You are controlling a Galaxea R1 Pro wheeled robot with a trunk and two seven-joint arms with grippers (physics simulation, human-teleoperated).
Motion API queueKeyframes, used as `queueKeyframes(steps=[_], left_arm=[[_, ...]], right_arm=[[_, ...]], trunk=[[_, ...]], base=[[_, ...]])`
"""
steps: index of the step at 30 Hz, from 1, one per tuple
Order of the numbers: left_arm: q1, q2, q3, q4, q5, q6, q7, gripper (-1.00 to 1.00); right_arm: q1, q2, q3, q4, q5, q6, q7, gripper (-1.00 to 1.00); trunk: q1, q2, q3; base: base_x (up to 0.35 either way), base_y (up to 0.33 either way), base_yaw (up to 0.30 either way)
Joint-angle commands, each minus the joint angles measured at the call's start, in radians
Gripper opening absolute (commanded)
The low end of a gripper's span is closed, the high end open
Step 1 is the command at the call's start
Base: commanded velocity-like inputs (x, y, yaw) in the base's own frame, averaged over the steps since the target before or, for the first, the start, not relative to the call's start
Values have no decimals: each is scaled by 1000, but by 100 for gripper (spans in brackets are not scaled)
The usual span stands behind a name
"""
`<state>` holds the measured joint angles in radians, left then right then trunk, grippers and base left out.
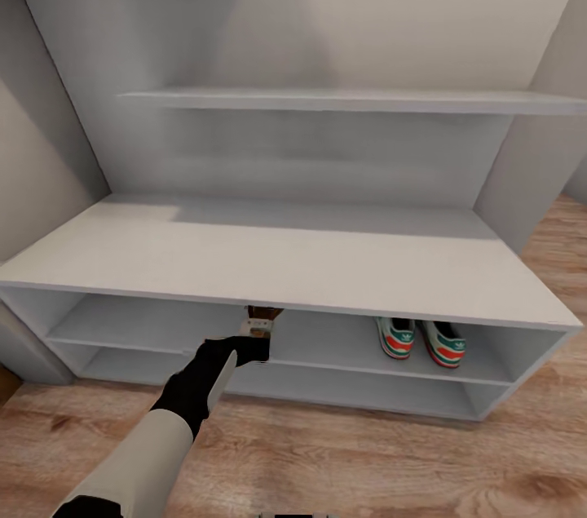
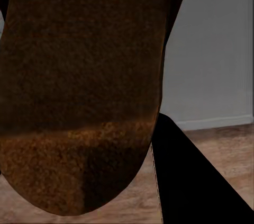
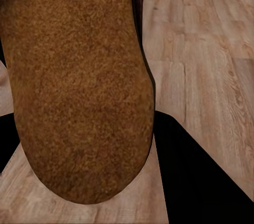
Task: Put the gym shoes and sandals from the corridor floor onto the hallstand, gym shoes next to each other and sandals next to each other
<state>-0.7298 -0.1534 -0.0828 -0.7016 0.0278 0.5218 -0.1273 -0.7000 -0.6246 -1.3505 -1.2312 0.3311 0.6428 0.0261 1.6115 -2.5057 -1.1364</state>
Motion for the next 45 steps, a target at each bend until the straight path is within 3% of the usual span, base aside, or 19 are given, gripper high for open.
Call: queueKeyframes(steps=[1, 17, 24, 45], left_arm=[[0, 0, 0, -2, 2, 6, -3, -100], [0, 0, 0, -3, 1, 6, -3, -100], [0, 0, 0, -3, 3, 6, -3, -100], [0, 0, 0, -2, 5, 4, -3, -100]], right_arm=[[-1, 0, 0, -1, 2, 4, 2, -100], [-1, 0, 0, -1, 2, 4, 2, -100], [-1, 0, 0, -1, 2, 4, 2, -100], [-1, 0, 1, -1, 2, 4, 2, -100]], trunk=[[0, 0, -1], [0, 0, -1], [3, -2, -28], [3, -2, -28]], base=[[227, -157, 0], [40, -26, 0], [0, 0, 0], [20, 0, 0]])
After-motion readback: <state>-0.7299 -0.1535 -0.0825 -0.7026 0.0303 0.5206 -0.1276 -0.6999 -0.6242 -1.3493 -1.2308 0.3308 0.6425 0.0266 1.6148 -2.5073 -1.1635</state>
